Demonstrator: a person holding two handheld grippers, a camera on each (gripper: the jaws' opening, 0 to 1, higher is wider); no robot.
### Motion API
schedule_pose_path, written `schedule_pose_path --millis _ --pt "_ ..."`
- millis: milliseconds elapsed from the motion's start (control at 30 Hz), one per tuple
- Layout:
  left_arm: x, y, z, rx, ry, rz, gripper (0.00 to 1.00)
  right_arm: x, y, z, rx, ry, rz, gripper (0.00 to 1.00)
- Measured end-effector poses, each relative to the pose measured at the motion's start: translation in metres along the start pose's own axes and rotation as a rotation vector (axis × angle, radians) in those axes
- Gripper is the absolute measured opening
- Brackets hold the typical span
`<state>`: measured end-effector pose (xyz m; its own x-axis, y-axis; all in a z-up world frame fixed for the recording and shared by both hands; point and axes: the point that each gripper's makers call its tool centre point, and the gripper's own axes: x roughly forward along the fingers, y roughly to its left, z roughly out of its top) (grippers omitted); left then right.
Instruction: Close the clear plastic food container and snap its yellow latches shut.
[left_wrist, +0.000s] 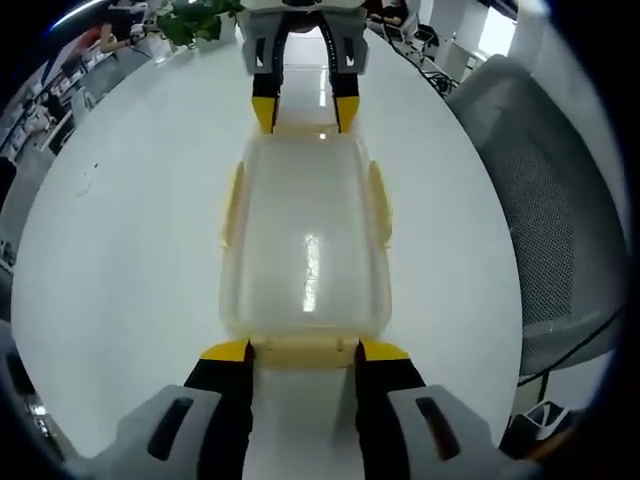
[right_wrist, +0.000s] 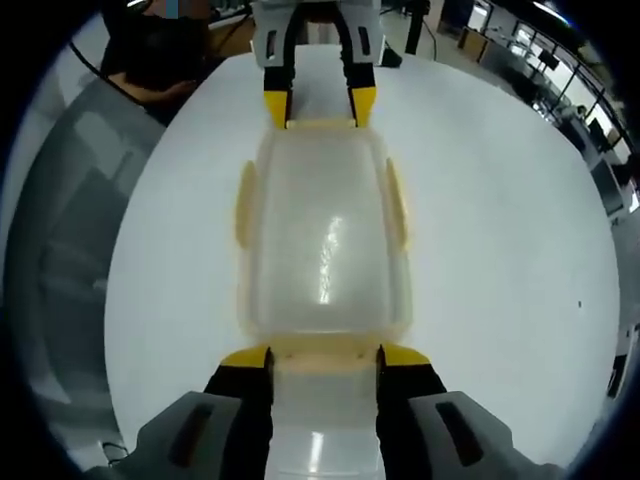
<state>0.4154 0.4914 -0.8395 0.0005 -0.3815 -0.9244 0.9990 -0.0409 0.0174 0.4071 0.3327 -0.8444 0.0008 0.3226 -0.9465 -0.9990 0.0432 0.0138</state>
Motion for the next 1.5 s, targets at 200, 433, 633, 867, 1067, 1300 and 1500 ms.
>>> schedule_pose_path --millis 200,433,633,867,1067,1300,1500 --pt "-0.002 0.000 -0.001 -0.001 0.011 0.007 0.39 -0.004 0.000 0.004 0.001 -0.007 -0.005 0.39" --pt "-0.014 0.000 0.004 0.009 0.004 0.031 0.39 -0.012 -0.001 0.005 0.001 -0.013 -0.017 0.39" --pt "-0.022 -0.001 0.011 0.008 -0.008 0.046 0.39 -0.026 -0.001 0.006 -0.013 -0.018 -0.031 0.39" --pt "-0.036 0.003 0.024 0.022 -0.017 0.075 0.39 -0.045 -0.003 0.007 -0.022 -0.027 -0.056 0.39" --pt "-0.041 0.001 0.033 0.029 -0.014 0.077 0.39 -0.056 0.001 0.004 -0.024 -0.033 -0.061 0.39" --pt "-0.045 -0.002 0.044 0.038 -0.019 0.079 0.39 -0.068 0.005 -0.002 -0.020 -0.039 -0.068 0.39" --pt "-0.048 -0.001 0.057 0.049 -0.024 0.085 0.39 -0.078 0.005 -0.009 -0.017 -0.038 -0.081 0.39"
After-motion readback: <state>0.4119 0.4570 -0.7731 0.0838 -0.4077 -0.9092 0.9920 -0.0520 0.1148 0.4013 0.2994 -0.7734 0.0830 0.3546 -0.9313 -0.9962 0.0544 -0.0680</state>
